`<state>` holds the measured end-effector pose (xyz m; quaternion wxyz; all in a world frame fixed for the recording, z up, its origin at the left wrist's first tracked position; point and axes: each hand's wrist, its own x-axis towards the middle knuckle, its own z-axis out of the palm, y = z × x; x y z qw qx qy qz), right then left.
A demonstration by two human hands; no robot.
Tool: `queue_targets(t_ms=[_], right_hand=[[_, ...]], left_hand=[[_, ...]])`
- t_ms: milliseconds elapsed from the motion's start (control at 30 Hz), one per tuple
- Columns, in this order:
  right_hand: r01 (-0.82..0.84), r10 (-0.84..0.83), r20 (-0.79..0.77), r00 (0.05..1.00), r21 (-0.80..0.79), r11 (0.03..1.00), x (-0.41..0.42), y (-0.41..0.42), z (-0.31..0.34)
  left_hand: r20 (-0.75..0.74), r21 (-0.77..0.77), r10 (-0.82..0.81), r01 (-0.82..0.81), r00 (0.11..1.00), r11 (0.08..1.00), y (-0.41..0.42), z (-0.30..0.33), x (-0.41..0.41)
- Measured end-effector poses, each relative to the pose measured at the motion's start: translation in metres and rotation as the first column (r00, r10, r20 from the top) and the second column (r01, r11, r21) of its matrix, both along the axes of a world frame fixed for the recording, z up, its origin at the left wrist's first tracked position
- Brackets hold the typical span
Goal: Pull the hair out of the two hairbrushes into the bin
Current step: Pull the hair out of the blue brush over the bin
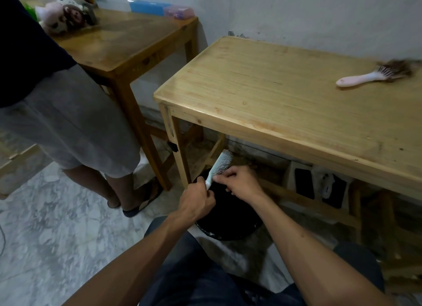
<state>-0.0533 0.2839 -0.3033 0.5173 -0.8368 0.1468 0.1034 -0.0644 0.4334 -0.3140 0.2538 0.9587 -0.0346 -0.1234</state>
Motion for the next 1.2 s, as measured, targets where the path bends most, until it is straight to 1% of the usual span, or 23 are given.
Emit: queue_targets(t_ms=[67, 133, 233, 300, 433, 500, 533, 633, 733, 800, 867, 933, 1033, 1133, 1200], right_hand=[[0.007, -0.007, 0.007, 1.0, -0.029, 1.0, 0.001, 0.0, -0.002], [0.037, -0.037, 0.009, 0.999, -0.022, 0.999, -0.001, -0.003, -0.003], [0.166, -0.167, 0.005, 0.986, 0.051, 0.985, -0.003, -0.016, -0.002], [0.22, -0.219, -0.027, 0.975, 0.062, 0.974, -0.004, -0.029, 0.0], [0.131, -0.127, -0.145, 0.981, 0.016, 0.991, -0.01, -0.04, 0.003], [0.082, -0.084, -0.163, 0.983, -0.016, 0.996, -0.01, -0.036, 0.002], [0.071, -0.071, -0.156, 0.985, -0.001, 0.997, -0.009, -0.033, 0.001], [0.031, -0.014, -0.116, 0.993, 0.15, 0.988, -0.004, -0.024, -0.004], [-0.021, 0.049, -0.088, 0.995, 0.294, 0.955, -0.002, -0.02, -0.005], [-0.033, 0.073, -0.098, 0.992, 0.357, 0.934, -0.002, -0.019, -0.003], [-0.026, 0.053, -0.066, 0.996, 0.354, 0.935, -0.003, -0.021, -0.004], [0.025, -0.022, -0.014, 1.0, 0.366, 0.93, -0.004, -0.024, -0.004], [0.103, -0.135, 0.046, 0.99, 0.429, 0.897, -0.002, -0.03, -0.002], [0.182, -0.249, 0.084, 0.965, 0.469, 0.864, -0.001, -0.036, 0.002], [0.242, -0.324, 0.083, 0.942, 0.5, 0.832, 0.0, -0.04, 0.004]], left_hand=[[-0.017, 0.006, -0.009, 0.01, 1.0, 1.0, -0.001, 0.001, -0.001], [-0.035, -0.002, -0.008, 0.008, 0.999, 1.0, 0.001, 0.0, -0.001], [-0.065, -0.041, 0.043, -0.045, 0.997, 0.998, 0.01, -0.005, 0.001], [-0.101, -0.101, 0.081, -0.091, 0.992, 0.991, 0.016, -0.01, 0.002], [-0.191, -0.224, 0.152, -0.194, 0.97, 0.955, 0.022, -0.013, 0.004], [-0.26, -0.305, 0.169, -0.247, 0.951, 0.92, 0.019, -0.009, 0.003], [-0.292, -0.334, 0.162, -0.259, 0.943, 0.906, 0.017, -0.005, 0.002], [-0.332, -0.402, 0.082, -0.22, 0.94, 0.889, 0.013, 0.004, -0.001], [-0.331, -0.434, 0.004, -0.155, 0.944, 0.888, 0.014, 0.009, -0.001], [-0.303, -0.432, 0.002, -0.139, 0.953, 0.891, 0.017, 0.01, 0.0], [-0.242, -0.383, 0.039, -0.132, 0.97, 0.914, 0.022, 0.009, 0.003], [-0.194, -0.303, 0.066, -0.124, 0.979, 0.945, 0.027, 0.006, 0.006], [-0.174, -0.242, 0.045, -0.087, 0.984, 0.966, 0.032, -0.001, 0.006], [-0.148, -0.169, 0.053, -0.078, 0.988, 0.983, 0.034, -0.007, 0.005], [-0.129, -0.128, 0.08, -0.097, 0.988, 0.987, 0.035, -0.009, 0.003]])
